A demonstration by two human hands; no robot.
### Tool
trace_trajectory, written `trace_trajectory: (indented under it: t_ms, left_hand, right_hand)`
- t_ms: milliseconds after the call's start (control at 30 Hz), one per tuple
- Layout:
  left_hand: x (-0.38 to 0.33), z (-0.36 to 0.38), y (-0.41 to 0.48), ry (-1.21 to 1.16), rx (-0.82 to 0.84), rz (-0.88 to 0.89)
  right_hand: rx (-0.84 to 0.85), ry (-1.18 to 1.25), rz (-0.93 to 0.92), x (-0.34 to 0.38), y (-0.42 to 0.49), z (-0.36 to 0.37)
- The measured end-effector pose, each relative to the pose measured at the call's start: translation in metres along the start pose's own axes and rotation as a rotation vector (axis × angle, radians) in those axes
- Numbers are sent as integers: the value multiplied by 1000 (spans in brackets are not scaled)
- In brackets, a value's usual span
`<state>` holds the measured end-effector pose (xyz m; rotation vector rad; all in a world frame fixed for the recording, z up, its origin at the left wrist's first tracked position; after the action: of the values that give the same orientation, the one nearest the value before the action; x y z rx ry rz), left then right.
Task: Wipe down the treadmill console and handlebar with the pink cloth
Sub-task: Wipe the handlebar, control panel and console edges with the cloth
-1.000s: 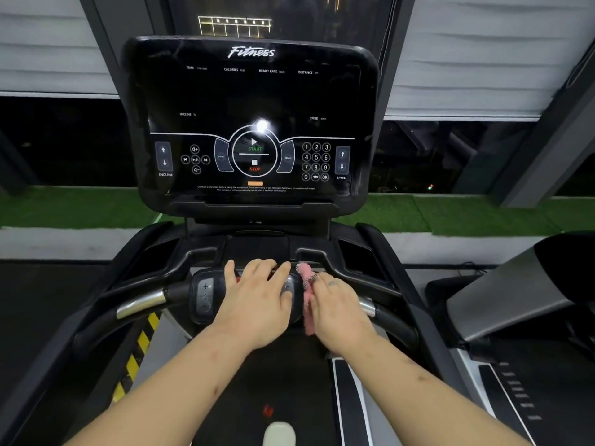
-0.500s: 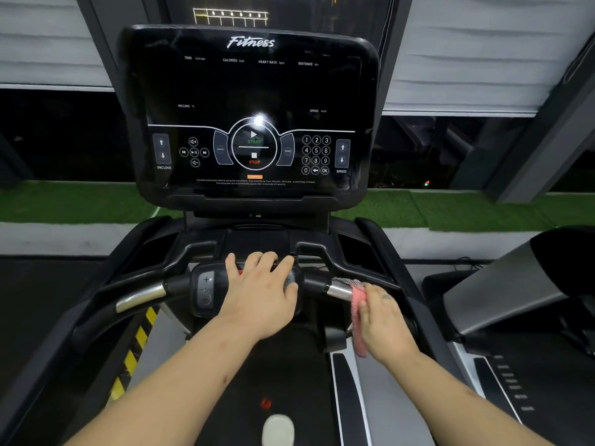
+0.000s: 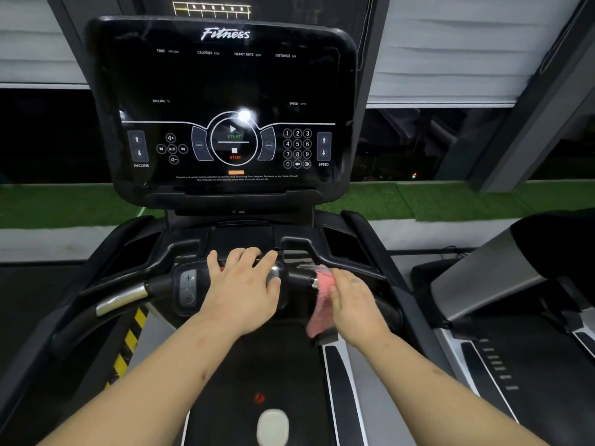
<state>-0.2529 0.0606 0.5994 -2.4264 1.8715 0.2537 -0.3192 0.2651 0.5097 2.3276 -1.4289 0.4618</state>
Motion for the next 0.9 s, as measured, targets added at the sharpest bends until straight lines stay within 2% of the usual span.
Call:
trace_trajectory:
  t_ms: [333, 533, 633, 800, 900]
  left_hand:
    - [0, -1, -2, -7, 7, 14]
    - [0, 1, 0, -7, 7, 17]
    - [0, 2, 0, -2, -4, 14]
    - [-1, 4, 1, 13, -15, 7]
    - [-1, 4, 2, 20, -12, 2]
  right_hand:
    - [51, 168, 248, -81, -41, -4]
    - [-94, 303, 357, -83, -37, 2]
    - [-85, 171, 246, -56, -25, -4]
    - [-73, -23, -25, 36, 9, -8]
    - [-67, -109, -102, 78, 27, -1]
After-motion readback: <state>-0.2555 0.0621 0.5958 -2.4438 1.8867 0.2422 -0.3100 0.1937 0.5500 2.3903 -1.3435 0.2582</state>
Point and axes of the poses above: each hand's wrist, its own y-axis towards the middle knuckle, its own z-axis out of the palm, x = y × z, the point moved 9 cm from there along y, towards the middle knuckle, and after that the axes turned 8 degrees about -z, right-handed, at the moved point
